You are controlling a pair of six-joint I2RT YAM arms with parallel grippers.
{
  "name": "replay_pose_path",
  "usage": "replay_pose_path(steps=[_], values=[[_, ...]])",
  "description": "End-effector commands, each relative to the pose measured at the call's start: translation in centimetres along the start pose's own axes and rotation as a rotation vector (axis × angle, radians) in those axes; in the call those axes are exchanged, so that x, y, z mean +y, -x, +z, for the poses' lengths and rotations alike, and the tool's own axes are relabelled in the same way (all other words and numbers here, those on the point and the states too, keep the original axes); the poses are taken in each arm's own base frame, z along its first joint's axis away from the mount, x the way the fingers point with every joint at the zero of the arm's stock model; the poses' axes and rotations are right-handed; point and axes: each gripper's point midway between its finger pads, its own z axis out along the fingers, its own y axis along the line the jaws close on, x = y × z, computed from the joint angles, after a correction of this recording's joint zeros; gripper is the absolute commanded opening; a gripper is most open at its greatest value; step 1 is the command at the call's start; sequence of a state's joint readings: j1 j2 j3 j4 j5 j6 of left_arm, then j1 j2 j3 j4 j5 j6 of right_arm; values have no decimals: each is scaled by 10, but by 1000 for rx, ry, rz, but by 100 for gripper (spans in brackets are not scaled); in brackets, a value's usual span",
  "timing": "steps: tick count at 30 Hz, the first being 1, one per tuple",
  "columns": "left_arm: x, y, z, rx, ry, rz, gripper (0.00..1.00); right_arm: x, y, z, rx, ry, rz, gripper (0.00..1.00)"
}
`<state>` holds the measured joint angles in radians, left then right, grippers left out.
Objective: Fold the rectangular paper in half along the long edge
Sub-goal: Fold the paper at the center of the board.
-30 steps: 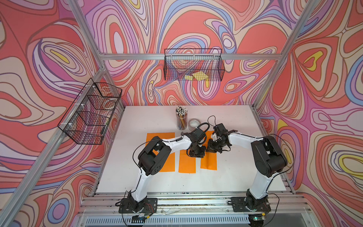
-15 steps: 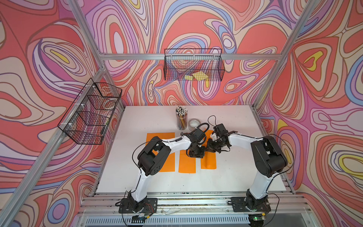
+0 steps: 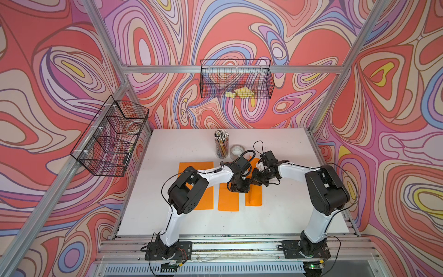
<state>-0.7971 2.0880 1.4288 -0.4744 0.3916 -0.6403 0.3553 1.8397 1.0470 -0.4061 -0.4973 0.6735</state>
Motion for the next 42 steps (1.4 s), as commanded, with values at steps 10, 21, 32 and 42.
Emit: replay_pose_path(steps=[10, 21, 32, 42], values=[[32, -22, -8, 46, 112, -60, 0, -3, -6, 14, 18, 12, -9, 28], [34, -18, -40, -14, 100, -75, 0, -11, -12, 18, 24, 5, -3, 40], [37, -14, -57, -50, 79, -94, 0, -11, -13, 19, 26, 6, -6, 43], [11, 4, -59, -71, -14, -101, 0, -12, -13, 18, 24, 2, -11, 39]])
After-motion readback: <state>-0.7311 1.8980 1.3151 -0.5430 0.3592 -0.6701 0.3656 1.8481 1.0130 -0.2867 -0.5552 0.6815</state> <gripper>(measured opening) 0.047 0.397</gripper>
